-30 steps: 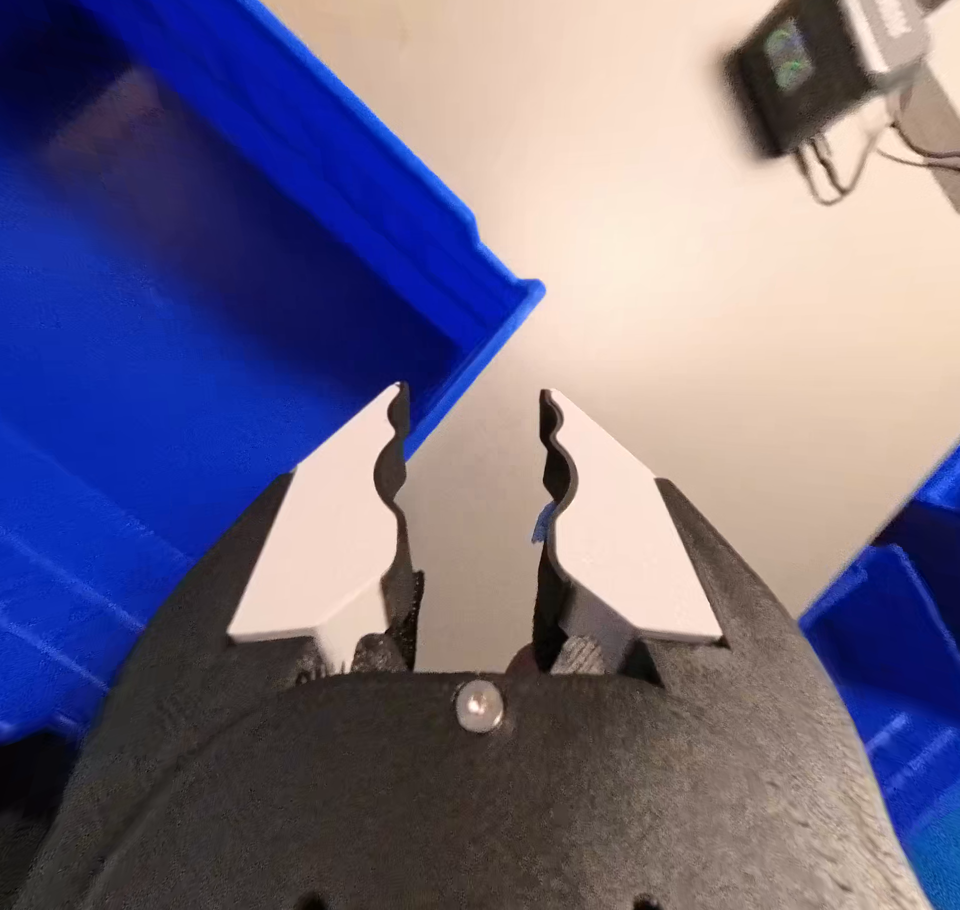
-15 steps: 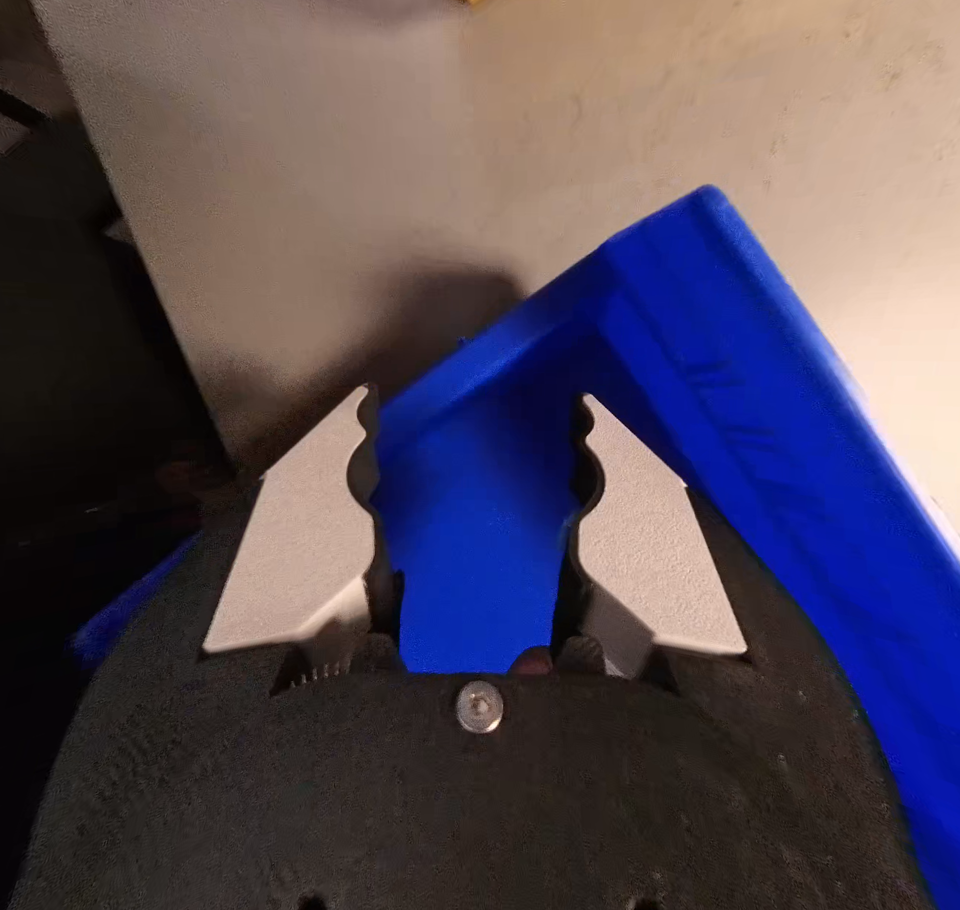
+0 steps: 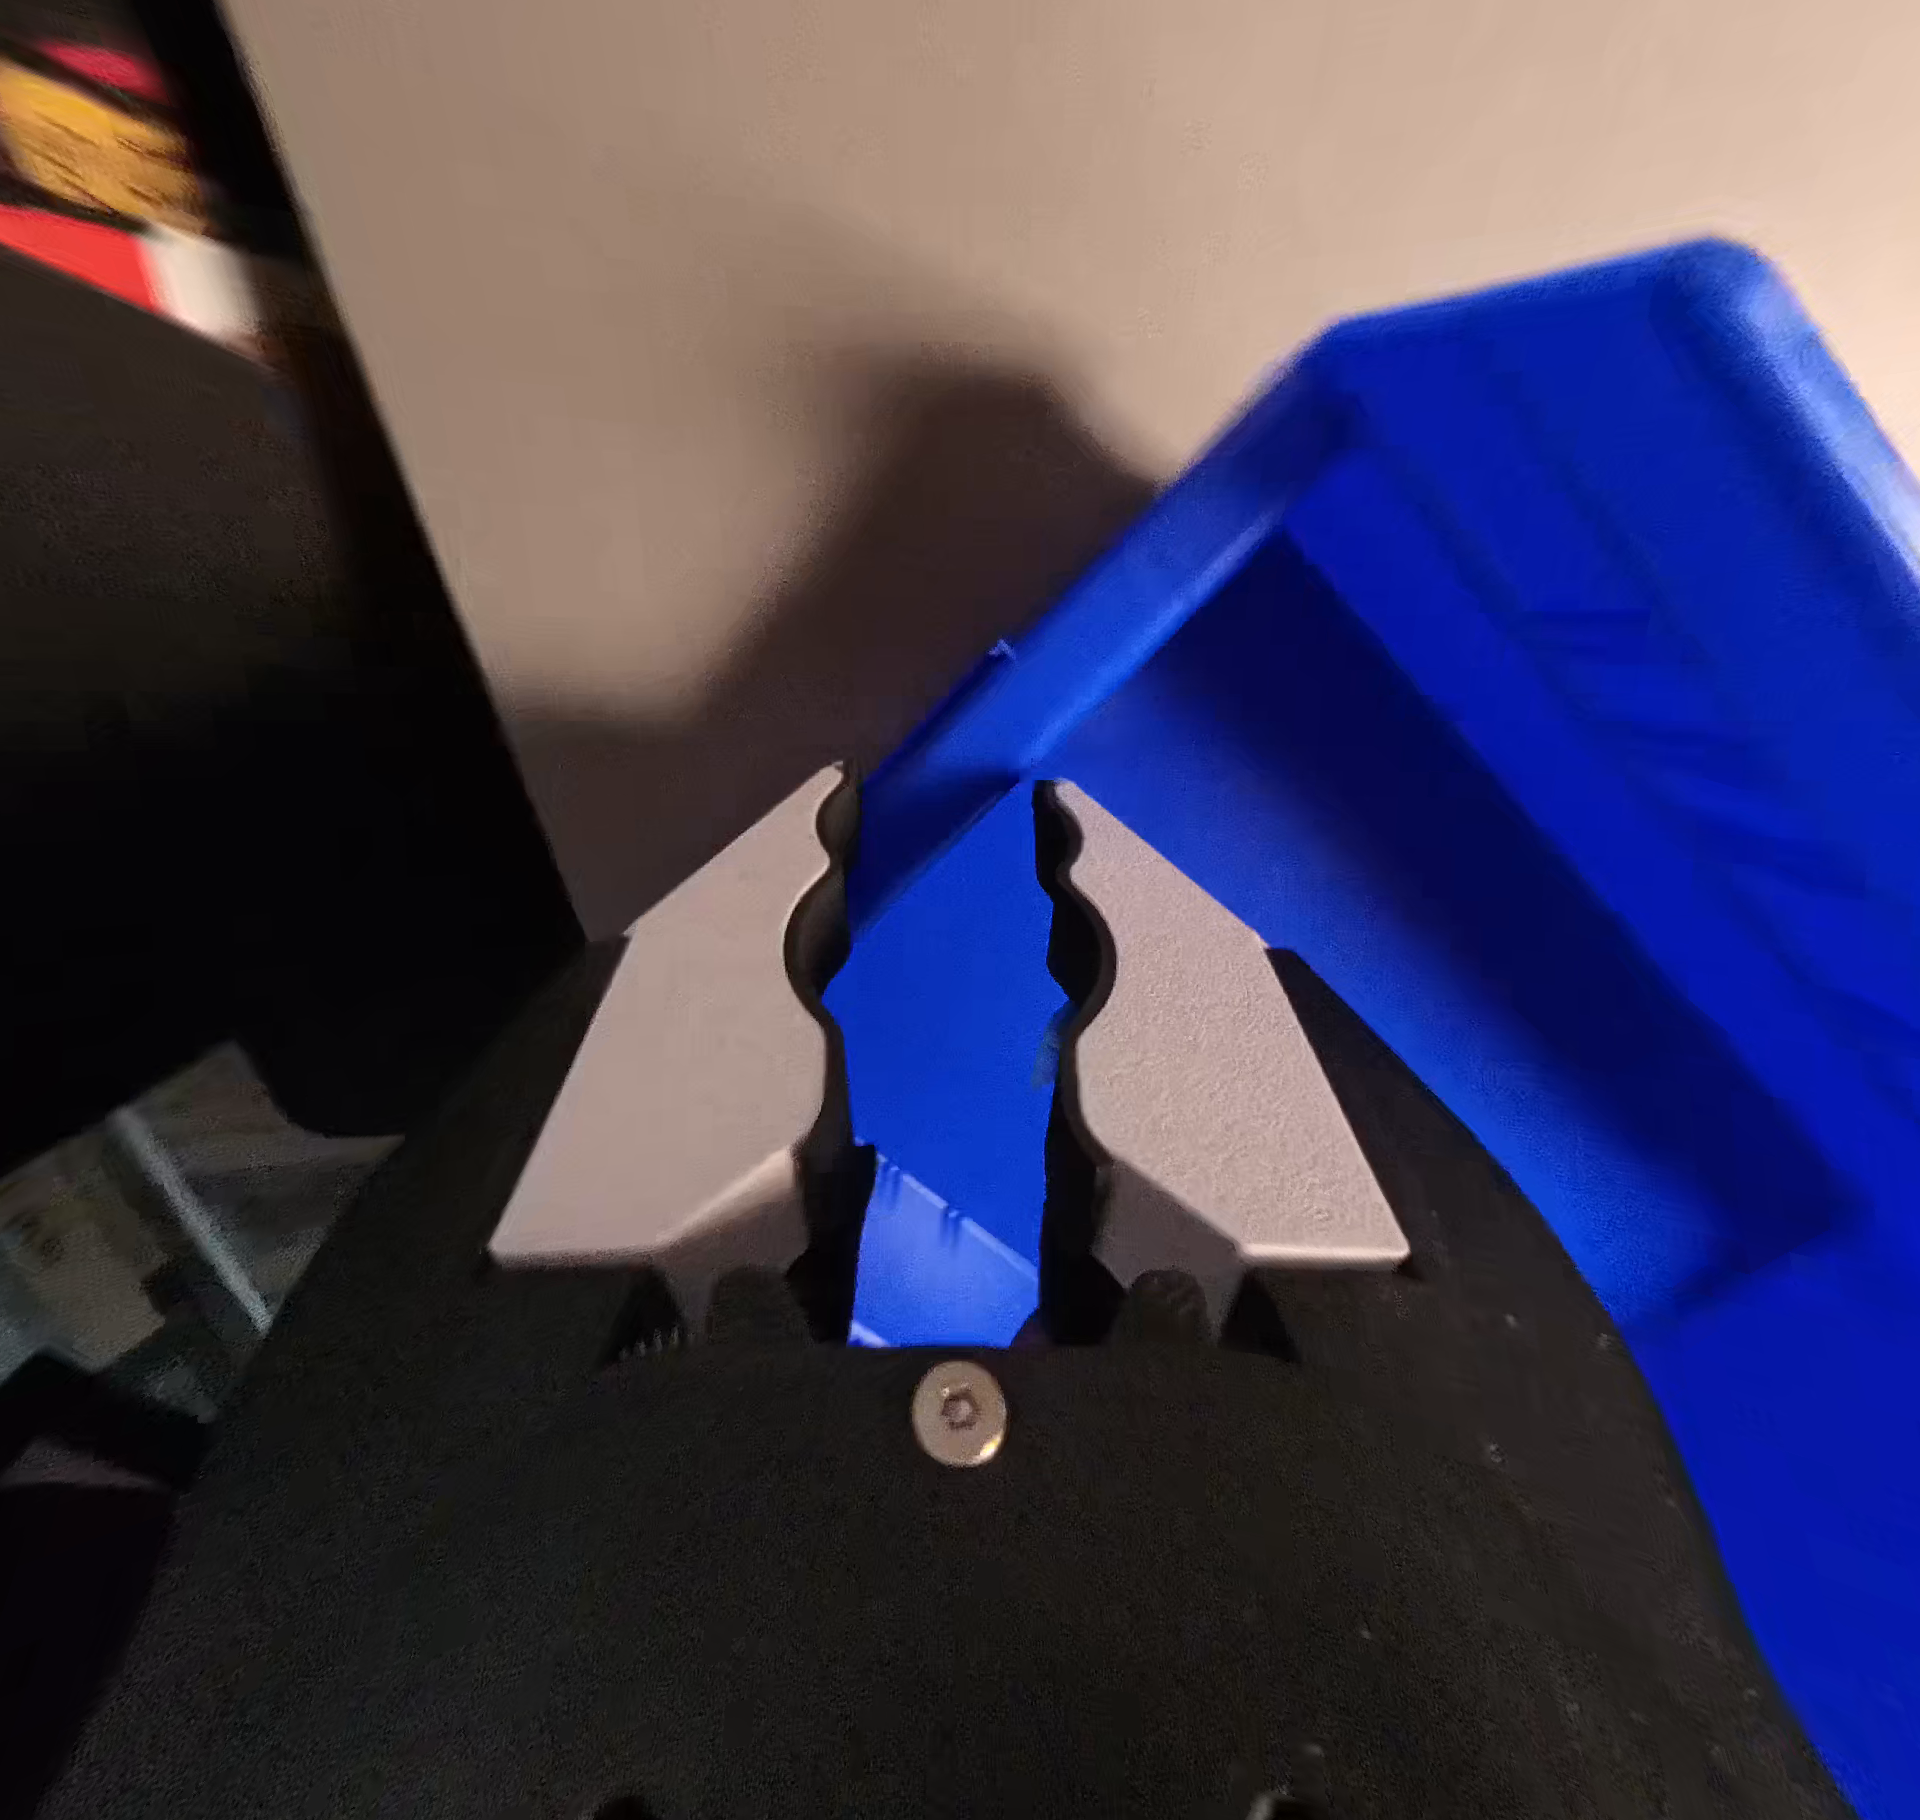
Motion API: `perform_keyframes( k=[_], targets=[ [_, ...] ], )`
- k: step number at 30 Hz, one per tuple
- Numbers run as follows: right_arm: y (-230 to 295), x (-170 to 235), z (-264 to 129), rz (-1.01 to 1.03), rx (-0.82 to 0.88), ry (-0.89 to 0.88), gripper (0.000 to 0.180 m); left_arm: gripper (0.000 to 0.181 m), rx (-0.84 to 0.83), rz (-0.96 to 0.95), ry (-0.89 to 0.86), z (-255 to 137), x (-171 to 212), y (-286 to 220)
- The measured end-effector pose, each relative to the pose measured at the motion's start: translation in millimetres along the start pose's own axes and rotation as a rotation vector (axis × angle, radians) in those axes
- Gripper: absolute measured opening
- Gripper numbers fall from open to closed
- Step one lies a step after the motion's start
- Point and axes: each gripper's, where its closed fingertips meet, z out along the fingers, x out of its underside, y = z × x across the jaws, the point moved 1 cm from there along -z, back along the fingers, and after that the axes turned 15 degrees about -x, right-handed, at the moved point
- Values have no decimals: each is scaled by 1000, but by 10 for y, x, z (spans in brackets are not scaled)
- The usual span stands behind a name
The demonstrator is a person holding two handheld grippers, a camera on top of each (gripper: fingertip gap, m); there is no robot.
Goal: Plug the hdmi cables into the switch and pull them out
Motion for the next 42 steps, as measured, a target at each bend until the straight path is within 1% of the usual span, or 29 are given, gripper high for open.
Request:
perform_keyframes(
  k=[1,2,3,5,6,8,9,11,12,13,15,17,18,21,24,25,27,29,30,31,32,34,38,42],
  targets=[
    [-56,117,-89,60,77,-16,38,40,-26,-45,2,-51,156,30],
    [-103,199,-187,135,150,-56,48,47,-55,-116,-26,-130,245,72],
    [-130,244,-291,206,218,-122,62,54,-88,-196,-90,-231,266,121],
    [-134,215,-504,317,336,-333,81,68,-167,-380,-282,-454,136,235],
    [-126,152,-590,368,379,-463,88,70,-202,-487,-385,-543,15,292],
    [-168,-25,-742,475,462,-742,96,72,-226,-719,-557,-604,-274,374],
    [-215,-114,-808,519,511,-870,96,72,-245,-818,-605,-557,-393,416],
    [-335,-268,-877,577,617,-1058,96,70,-327,-973,-642,-370,-535,533],
    [-408,-314,-870,596,678,-1094,94,70,-379,-1033,-632,-271,-554,587],
    [-488,-338,-831,607,738,-1090,89,66,-446,-1074,-613,-190,-537,636],
    [-617,-371,-693,604,785,-1058,74,50,-543,-1103,-620,-120,-509,672],
    [-662,-322,-609,571,805,-1044,51,32,-556,-1106,-682,-137,-516,618],
    [-648,-293,-587,539,797,-1049,33,29,-580,-1097,-690,-147,-467,592],
    [-493,-160,-560,457,714,-1118,33,22,-612,-1098,-742,-187,-257,488],
    [-273,100,-555,407,667,-1114,27,5,-692,-1142,-723,-216,118,411],
    [-199,195,-555,402,661,-1104,25,3,-713,-1147,-716,-224,227,380],
    [-82,370,-558,418,664,-1092,21,3,-693,-1171,-747,-242,346,324],
    [-37,491,-572,465,693,-1103,18,4,-684,-1167,-764,-242,386,305],
    [-50,530,-580,492,723,-1115,17,8,-706,-1156,-757,-234,397,322],
    [-81,552,-583,512,756,-1121,21,10,-732,-1138,-744,-213,395,341],
    [-120,555,-573,520,777,-1118,24,7,-750,-1121,-734,-189,384,357],
    [-196,546,-575,521,807,-1110,22,5,-764,-1139,-733,-171,368,389],
    [-339,701,-656,543,895,-1028,17,5,-782,-1187,-709,-167,437,403],
    [-310,930,-696,521,870,-941,14,5,-796,-1190,-692,-176,587,365]
  ],
)
